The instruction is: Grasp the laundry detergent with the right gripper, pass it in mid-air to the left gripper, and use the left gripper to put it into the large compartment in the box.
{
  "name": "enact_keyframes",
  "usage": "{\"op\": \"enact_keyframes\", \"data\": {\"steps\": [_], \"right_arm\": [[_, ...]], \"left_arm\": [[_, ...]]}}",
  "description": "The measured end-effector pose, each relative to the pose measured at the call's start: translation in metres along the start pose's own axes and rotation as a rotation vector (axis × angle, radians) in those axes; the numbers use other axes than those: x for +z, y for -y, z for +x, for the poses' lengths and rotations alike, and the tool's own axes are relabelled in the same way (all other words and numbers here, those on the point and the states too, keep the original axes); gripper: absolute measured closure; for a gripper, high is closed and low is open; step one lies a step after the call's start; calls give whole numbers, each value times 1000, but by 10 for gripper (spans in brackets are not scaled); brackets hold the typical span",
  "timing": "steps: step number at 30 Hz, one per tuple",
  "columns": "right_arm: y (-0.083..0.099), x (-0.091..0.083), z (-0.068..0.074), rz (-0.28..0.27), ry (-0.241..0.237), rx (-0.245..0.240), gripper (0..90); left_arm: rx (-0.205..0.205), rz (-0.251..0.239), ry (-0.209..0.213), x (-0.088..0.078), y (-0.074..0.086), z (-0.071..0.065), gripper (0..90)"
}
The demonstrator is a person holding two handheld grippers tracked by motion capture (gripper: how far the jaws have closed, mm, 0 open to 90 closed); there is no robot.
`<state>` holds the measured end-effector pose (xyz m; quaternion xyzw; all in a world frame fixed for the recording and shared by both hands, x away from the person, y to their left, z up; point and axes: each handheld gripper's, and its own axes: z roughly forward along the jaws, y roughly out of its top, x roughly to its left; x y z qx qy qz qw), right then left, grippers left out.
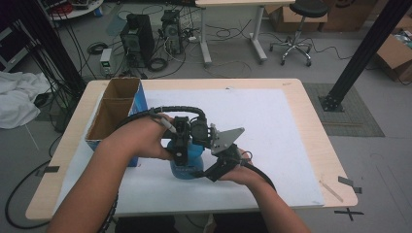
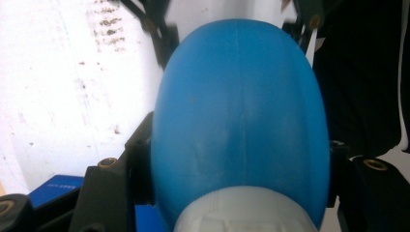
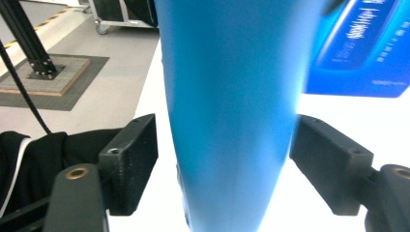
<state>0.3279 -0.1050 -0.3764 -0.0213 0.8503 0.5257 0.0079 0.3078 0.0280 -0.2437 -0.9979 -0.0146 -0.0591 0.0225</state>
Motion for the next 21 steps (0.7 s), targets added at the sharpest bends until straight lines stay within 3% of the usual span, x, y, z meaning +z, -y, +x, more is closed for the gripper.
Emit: {"op": "enact_keyframes", "data": {"steps": [6, 10, 13, 14, 21], "right_arm": [[-6, -18, -2, 77, 1, -3, 135], [-11, -31, -4, 151, 3, -11, 66], [-13, -36, -6, 194, 1, -3, 21], [-15, -41, -7, 253, 5, -10, 0], [-21, -59, -10, 421, -15, -20, 0]], "left_arm": [[-25, -11, 6, -7, 6, 6, 386], [-42, -8, -20, -13, 11, 10, 385], [-72, 2, -11, -19, 14, 15, 385], [-91, 8, -8, -22, 15, 17, 386], [-212, 15, 29, -43, 21, 29, 385]]}}
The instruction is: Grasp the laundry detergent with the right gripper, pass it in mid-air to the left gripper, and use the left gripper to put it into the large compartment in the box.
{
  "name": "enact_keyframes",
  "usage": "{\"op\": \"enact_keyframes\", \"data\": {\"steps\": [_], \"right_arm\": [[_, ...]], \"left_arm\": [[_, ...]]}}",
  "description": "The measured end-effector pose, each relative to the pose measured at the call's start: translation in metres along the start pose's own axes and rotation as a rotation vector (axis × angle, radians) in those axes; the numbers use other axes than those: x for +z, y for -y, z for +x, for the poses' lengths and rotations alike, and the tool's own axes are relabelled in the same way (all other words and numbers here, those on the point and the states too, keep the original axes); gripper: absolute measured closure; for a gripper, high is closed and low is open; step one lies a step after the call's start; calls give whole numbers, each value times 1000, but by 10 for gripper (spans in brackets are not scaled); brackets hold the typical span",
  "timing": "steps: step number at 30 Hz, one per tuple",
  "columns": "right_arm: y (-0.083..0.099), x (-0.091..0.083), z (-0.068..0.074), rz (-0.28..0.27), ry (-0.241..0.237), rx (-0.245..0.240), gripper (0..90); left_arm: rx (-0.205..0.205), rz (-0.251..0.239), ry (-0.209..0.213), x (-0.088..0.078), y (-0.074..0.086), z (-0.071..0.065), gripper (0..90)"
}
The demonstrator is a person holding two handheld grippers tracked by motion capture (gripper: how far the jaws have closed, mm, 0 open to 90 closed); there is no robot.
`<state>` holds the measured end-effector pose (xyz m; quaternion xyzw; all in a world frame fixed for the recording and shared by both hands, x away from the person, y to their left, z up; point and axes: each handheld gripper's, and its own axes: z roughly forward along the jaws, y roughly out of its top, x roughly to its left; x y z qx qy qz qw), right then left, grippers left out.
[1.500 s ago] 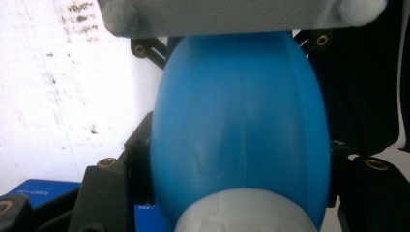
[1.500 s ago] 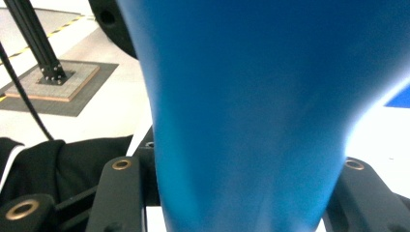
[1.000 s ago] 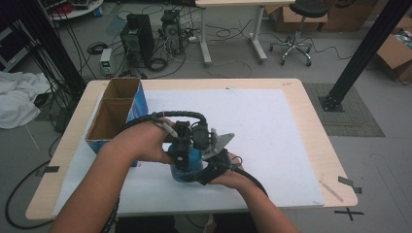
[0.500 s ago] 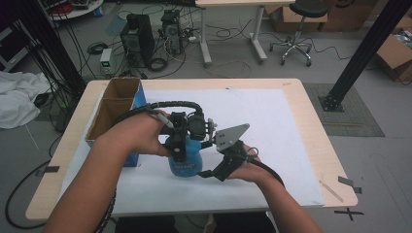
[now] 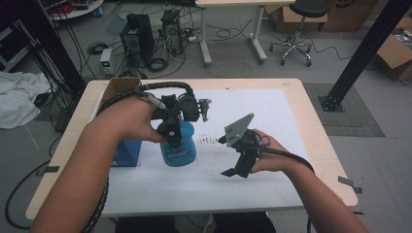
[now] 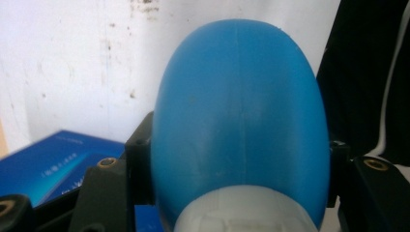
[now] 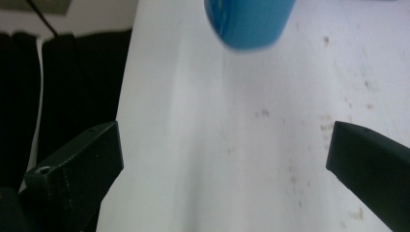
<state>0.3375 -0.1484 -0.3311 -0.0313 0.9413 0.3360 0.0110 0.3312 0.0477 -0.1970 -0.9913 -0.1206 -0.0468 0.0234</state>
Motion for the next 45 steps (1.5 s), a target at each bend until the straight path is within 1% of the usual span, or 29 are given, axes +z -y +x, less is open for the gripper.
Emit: {"op": "enact_keyframes", "data": {"steps": [1, 2, 3, 4, 5, 6, 7, 9, 12, 13, 14, 16, 17, 18, 22, 24, 25, 28, 29, 30, 31, 36, 37, 38, 39, 40, 42, 43, 45], "right_arm": [[0, 0, 0, 0, 0, 0, 0], [1, -6, -1, 54, -11, -1, 0], [1, -6, -1, 54, -11, -1, 0], [2, -10, -2, 100, -15, -2, 0], [2, -13, -3, 119, -19, -2, 0], [2, -13, -3, 119, -19, -2, 0], [2, -15, -4, 136, -17, -2, 0], [3, -22, -6, 172, -25, 2, 0], [4, -27, -6, 217, -27, 3, 0], [4, -29, -6, 230, -29, 3, 0], [5, -30, -6, 247, -37, 6, 0], [6, -31, -5, 270, -41, 1, 0], [6, -31, -5, 270, -41, 1, 0], [8, -33, -4, 305, -52, -6, 0], [10, -35, -4, 357, -57, -12, 0], [10, -38, -4, 376, -57, -20, 0], [10, -40, -4, 379, -56, -23, 0], [9, -44, -4, 387, -53, -28, 0], [9, -44, -4, 387, -53, -28, 0], [9, -46, -5, 393, -54, -32, 0], [9, -46, -5, 393, -54, -32, 0], [12, -50, -5, 408, -52, -33, 0], [12, -50, -5, 408, -52, -33, 0], [12, -51, -5, 412, -52, -34, 0], [12, -51, -5, 413, -52, -34, 0], [13, -52, -4, 413, -50, -34, 0], [13, -54, -4, 415, -47, -35, 0], [13, -54, -4, 415, -47, -35, 0], [12, -57, -3, 417, -44, -36, 0]], "left_arm": [[0, 0, 0, 0, 0, 0, 385], [-35, 1, 6, -6, 1, 3, 385], [-35, 1, 6, -6, 1, 3, 385], [-84, 7, 10, -13, 3, 6, 385], [-113, 12, 14, -16, 4, 8, 385], [-113, 12, 14, -16, 4, 8, 385], [-148, 18, 15, -19, 6, 11, 385], [-254, 17, 20, -26, 10, 18, 384], [-351, 14, 13, -33, 18, 25, 384], [-351, 14, 13, -33, 18, 25, 385], [-404, 13, 10, -38, 24, 30, 385], [-479, 11, 11, -45, 32, 35, 385], [-479, 11, 11, -45, 32, 35, 384], [-550, 18, 25, -52, 39, 41, 384], [-672, 23, 26, -66, 53, 51, 384], [-691, 33, 21, -69, 57, 54, 385], [-738, 37, 14, -75, 63, 58, 385], [-825, 33, 18, -84, 74, 66, 385], [-825, 33, 18, -84, 74, 66, 385], [-879, 26, 30, -89, 81, 71, 385], [-879, 26, 30, -89, 81, 71, 385], [-988, 12, 40, -101, 98, 84, 386], [-988, 12, 40, -101, 98, 84, 386], [-1029, 7, 50, -102, 103, 88, 387], [-1049, 3, 52, -101, 105, 90, 386], [-1049, 3, 52, -101, 105, 90, 386], [-1103, 7, 57, -100, 114, 97, 386], [-1103, 7, 57, -100, 114, 97, 386], [-1146, 10, 67, -98, 125, 104, 386]]}}
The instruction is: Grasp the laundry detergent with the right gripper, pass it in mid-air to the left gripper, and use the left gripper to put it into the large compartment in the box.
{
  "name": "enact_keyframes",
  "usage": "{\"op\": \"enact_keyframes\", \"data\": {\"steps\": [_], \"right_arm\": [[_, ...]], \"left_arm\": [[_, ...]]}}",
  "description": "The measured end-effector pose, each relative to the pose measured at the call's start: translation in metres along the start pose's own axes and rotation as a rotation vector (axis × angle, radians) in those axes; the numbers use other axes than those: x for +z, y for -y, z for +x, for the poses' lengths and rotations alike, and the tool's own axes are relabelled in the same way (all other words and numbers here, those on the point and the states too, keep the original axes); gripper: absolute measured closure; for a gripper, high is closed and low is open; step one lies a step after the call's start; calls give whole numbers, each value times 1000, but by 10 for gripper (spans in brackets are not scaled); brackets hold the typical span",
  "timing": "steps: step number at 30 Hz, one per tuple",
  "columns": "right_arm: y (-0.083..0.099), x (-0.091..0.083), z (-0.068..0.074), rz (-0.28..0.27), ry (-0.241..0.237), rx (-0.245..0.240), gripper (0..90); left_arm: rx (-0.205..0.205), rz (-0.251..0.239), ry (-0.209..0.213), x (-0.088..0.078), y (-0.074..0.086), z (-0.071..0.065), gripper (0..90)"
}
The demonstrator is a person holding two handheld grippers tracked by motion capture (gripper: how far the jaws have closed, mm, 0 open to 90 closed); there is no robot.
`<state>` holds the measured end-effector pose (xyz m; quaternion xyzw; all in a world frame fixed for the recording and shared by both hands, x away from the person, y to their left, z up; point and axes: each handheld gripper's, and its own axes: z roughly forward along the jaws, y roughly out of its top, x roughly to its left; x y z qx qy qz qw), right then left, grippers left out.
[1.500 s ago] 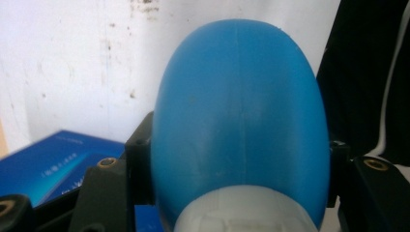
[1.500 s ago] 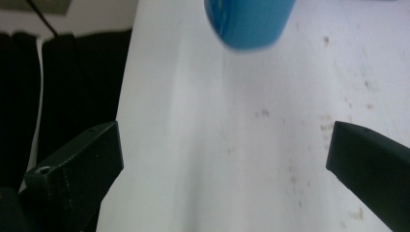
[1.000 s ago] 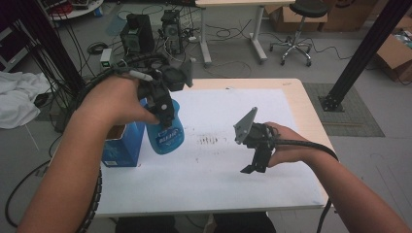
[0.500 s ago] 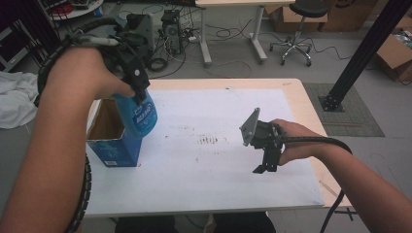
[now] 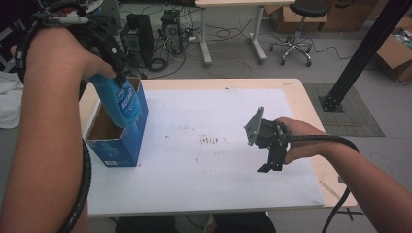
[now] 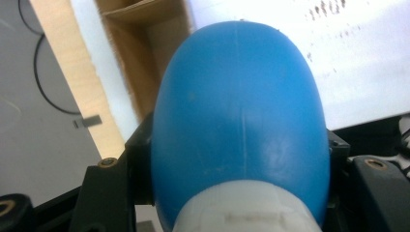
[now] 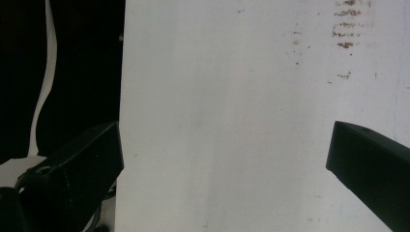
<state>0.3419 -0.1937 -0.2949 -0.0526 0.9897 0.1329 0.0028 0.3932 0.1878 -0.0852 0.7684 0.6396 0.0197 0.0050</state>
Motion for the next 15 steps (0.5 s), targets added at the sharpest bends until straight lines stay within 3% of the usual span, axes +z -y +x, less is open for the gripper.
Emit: {"op": "enact_keyframes", "data": {"steps": [1, 3, 8, 10, 15], "right_arm": [[0, 0, 0, 0, 0, 0, 0], [1, -2, 0, 6, 2, 0, 0], [4, -2, 1, 2, 0, 10, 0], [6, 0, 1, 13, -7, 16, 0], [8, 2, 0, 20, -8, 22, 0]], "left_arm": [[0, 0, 0, 0, 0, 0, 386], [-41, -2, -3, 4, -1, 12, 386], [-86, -8, -10, 10, -2, 29, 386], [-122, -14, -21, 16, -3, 41, 386], [-140, -8, -29, 26, -5, 50, 386]]}}
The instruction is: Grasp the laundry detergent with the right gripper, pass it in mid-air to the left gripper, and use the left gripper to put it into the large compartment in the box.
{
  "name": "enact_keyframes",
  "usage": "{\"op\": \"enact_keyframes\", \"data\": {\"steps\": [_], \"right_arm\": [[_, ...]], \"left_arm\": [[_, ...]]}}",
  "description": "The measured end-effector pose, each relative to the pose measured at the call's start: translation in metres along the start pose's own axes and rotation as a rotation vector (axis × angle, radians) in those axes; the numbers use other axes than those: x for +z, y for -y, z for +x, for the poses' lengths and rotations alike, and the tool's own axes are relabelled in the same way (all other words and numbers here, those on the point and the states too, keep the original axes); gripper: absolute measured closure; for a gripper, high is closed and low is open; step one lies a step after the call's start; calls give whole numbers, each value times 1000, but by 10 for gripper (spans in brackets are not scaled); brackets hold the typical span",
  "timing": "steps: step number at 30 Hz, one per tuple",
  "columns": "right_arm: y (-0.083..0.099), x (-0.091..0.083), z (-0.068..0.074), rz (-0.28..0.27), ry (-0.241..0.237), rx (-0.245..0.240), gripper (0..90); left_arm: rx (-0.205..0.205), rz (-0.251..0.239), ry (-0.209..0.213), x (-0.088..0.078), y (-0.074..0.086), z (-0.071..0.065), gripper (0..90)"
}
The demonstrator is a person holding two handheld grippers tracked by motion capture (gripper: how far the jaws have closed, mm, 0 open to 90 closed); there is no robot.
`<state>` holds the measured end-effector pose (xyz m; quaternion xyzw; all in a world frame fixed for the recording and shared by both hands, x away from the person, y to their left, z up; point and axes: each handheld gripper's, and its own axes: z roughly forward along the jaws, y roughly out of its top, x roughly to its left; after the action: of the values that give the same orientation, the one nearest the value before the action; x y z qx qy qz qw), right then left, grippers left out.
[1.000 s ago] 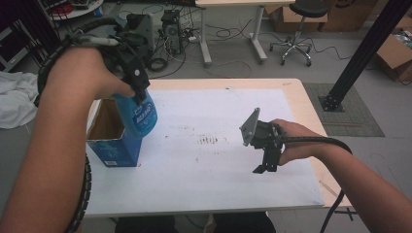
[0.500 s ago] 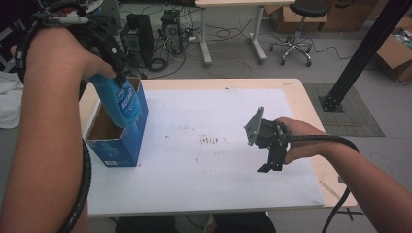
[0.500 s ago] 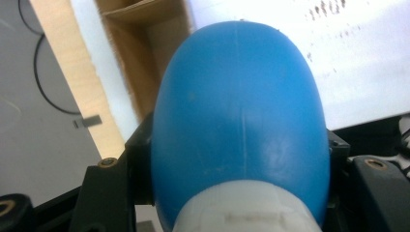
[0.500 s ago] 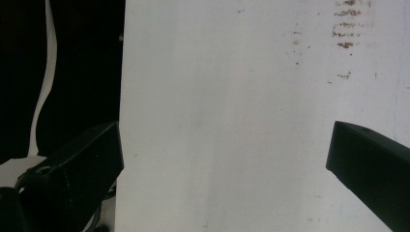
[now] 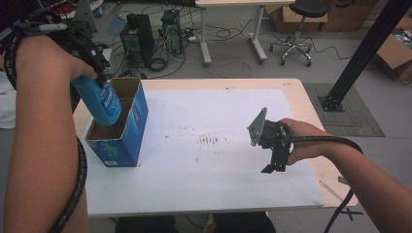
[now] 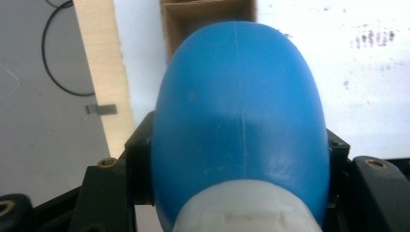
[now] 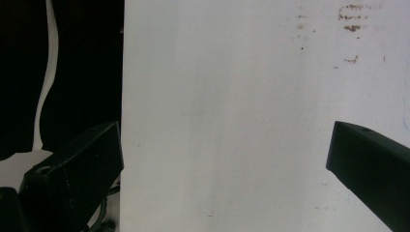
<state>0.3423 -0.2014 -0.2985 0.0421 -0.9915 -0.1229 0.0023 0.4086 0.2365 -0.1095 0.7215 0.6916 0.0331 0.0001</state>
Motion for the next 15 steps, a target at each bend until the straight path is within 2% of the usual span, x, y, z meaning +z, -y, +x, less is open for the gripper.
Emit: {"op": "enact_keyframes", "data": {"steps": [4, 8, 10, 11, 13, 15], "right_arm": [[-1, 0, -1, 7, 0, 3, 0], [-2, 0, -1, 6, 1, 2, 0], [-2, 1, -1, 5, 0, 4, 0], [-2, 1, -1, 5, 0, 4, 0], [-2, 2, -2, 6, 0, 3, 0], [-2, 3, -2, 5, 0, 4, 0]], "left_arm": [[-13, 13, 10, 14, -4, 7, 386], [-8, 20, 11, 24, -5, 9, 385], [-5, 16, 23, 36, -6, 11, 386], [-5, 16, 23, 36, -6, 11, 386], [-3, 23, 31, 50, -7, 12, 385], [-1, 26, 30, 55, -7, 12, 385]]}}
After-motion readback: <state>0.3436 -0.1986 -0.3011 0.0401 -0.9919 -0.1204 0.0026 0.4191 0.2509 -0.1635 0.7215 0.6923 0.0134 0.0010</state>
